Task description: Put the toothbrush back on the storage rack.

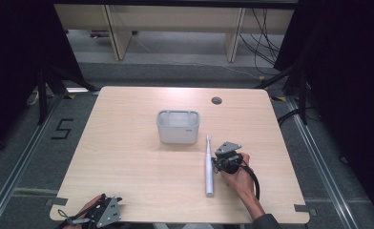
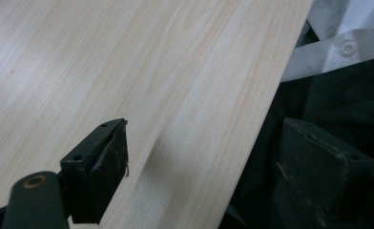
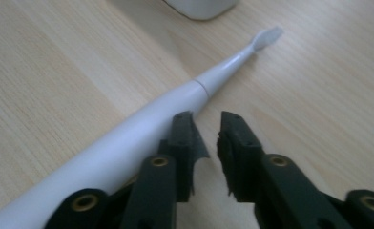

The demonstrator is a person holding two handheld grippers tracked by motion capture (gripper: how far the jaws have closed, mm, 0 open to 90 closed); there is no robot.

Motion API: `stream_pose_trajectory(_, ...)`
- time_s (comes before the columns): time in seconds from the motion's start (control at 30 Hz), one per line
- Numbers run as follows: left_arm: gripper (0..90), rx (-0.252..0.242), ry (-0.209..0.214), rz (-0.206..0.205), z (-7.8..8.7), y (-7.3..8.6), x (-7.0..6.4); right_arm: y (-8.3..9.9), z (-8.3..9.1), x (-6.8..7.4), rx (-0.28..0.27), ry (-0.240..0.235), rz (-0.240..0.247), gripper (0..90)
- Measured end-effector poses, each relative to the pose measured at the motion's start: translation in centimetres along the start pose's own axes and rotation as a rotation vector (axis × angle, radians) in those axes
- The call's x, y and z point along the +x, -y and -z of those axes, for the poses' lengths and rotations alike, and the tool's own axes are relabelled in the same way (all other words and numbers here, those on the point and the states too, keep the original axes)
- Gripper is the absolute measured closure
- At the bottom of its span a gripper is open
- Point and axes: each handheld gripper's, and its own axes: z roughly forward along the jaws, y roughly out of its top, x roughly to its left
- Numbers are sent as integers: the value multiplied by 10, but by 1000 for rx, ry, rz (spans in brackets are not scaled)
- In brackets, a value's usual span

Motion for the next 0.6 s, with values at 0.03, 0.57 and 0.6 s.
stream_pose_trajectory(0.03,169,-2,11,1,0,0,0,-1,3,-3,0,15,-8,630)
stream_pose_trajectory(0.57,169,-3,17,3,1,0,1,-30,21,17,158,-27,-95,279)
stream_pose_trajectory(0.6,169,-10,19,3,1,1,1,-33,19,22,183,-45,-101,279)
